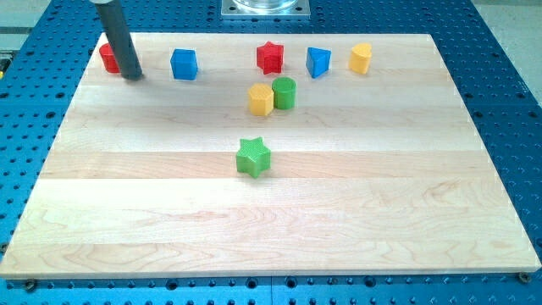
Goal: Move the cube into the hexagon
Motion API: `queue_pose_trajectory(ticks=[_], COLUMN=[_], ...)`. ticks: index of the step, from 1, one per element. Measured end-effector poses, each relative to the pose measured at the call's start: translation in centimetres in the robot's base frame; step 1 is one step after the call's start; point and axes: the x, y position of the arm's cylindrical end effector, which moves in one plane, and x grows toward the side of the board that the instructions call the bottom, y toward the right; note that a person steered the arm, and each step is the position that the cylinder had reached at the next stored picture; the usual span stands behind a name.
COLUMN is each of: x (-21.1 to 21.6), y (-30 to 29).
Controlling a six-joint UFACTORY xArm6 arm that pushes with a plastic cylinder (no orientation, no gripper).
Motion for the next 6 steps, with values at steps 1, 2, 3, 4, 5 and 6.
queue_pose_trajectory(ticks=[1, 2, 3, 4, 5, 6], x=[-2.7, -2.1, 2.6, -0.1, -6.7, -9.6], y=[1.2, 8.0, 13.8, 14.2, 15.7, 17.6])
